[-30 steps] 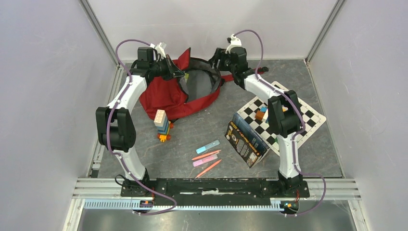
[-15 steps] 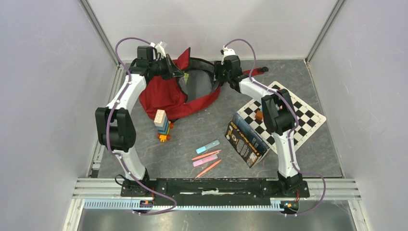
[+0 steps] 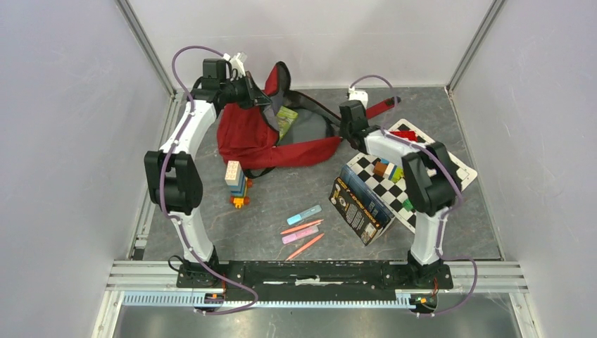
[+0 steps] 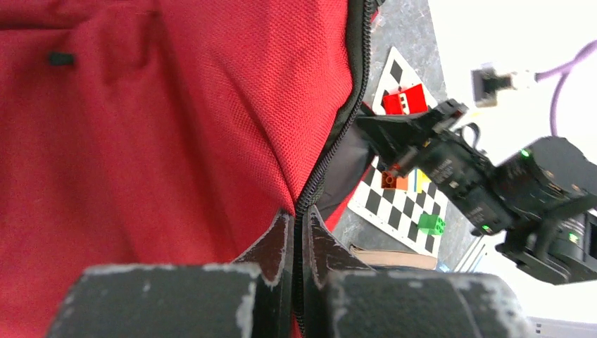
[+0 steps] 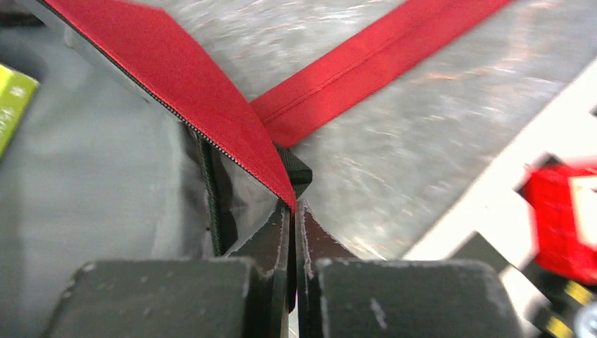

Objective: Pack the student bag
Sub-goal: Adjust the student bag at the center of the board, then pick up the book from the center of the board.

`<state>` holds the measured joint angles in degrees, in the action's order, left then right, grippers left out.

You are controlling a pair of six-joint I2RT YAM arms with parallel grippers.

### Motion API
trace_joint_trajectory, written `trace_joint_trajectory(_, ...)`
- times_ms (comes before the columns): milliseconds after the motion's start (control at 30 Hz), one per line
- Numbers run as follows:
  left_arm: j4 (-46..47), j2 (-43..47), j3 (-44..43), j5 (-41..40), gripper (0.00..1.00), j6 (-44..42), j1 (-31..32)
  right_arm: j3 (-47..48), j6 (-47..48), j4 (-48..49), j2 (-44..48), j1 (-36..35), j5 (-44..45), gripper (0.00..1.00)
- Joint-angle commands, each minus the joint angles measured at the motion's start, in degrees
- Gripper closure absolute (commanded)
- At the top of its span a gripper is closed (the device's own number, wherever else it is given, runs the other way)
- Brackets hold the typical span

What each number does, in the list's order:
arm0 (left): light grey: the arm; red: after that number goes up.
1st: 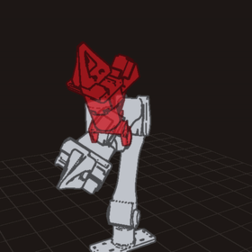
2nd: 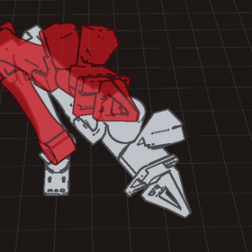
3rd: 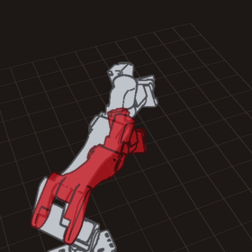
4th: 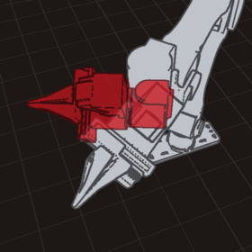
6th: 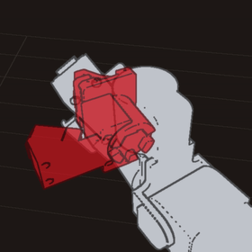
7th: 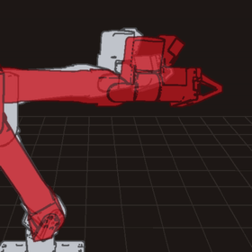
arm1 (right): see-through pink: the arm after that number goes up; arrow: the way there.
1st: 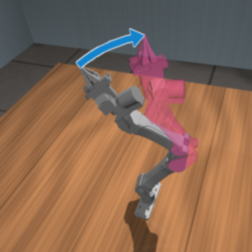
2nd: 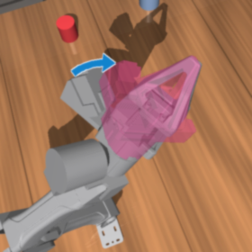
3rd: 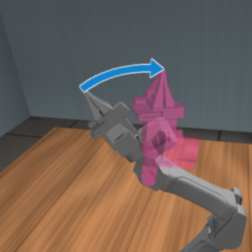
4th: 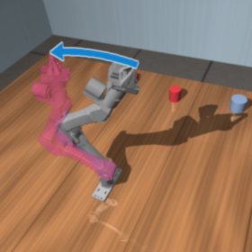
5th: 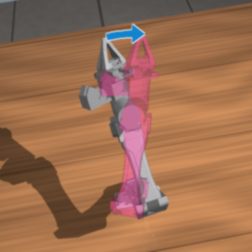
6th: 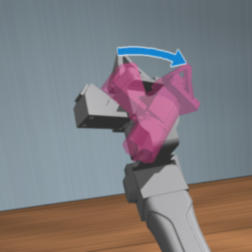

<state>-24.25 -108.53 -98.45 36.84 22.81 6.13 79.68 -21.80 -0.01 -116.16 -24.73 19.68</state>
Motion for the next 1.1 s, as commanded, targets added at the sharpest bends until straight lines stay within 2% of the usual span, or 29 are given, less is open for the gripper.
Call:
trace_joint_trajectory(0,2.8,-2.2,-3.6,4.7,0.98,-2.3,0.4,-8.8,-3.5,0.5,12.9,1.1,16.6,1.00)
trace_joint_trajectory(100,3.9,-3.7,-2.9,6.3,0.98,-1.2,0.5,-12.9,-4.7,0.2,16.0,1.3,17.3,1.00)
trace_joint_trajectory(267,4.3,-3.8,-1.2,6.1,0.98,-1.1,0.7,-13.2,-5.3,-2.9,16.9,1.4,16.4,1.00)
trace_joint_trajectory(333,4.3,-3.5,-0.7,6.0,0.98,-1.1,0.7,-11.4,-2.7,-2.9,16.7,1.7,14.1,0.84)
trace_joint_trajectory(400,4.3,-3.1,-0.2,5.8,0.98,-1.0,0.7,-9.2,1.4,-3.3,16.7,1.9,10.1,0.58)
trace_joint_trajectory(433,4.3,-2.9,0.1,5.5,0.98,-0.9,0.7,-8.2,3.3,-3.6,17.2,1.9,8.6,0.49)
trace_joint_trajectory(500,4.2,-2.3,0.6,4.9,0.98,-1.3,0.7,-7.2,8.1,-4.3,18.8,1.9,3.7,0.36)
trace_joint_trajectory(567,3.9,-1.8,0.9,3.9,0.98,-1.6,0.6,-7.2,12.0,-6.1,21.4,2.3,-1.2,0.29)
trace_joint_trajectory(667,4.0,-1.3,1.1,4.4,0.98,-1.0,0.7,-7.8,17.3,-11.2,26.7,2.9,-10.6,0.24)
trace_joint_trajectory(767,5.1,-0.2,2.5,4.6,0.98,-0.5,0.7,-8.7,22.7,-19.5,31.6,3.1,-20.2,0.24)
trace_joint_trajectory(933,5.7,1.0,4.6,4.8,0.98,-0.4,0.7,-10.4,27.1,-33.3,38.9,3.1,-30.1,0.24)
trace_joint_trajectory(1067,6.4,1.1,5.2,5.3,0.98,-0.1,0.7,-11.7,26.9,-39.0,41.8,3.0,-36.7,0.25)
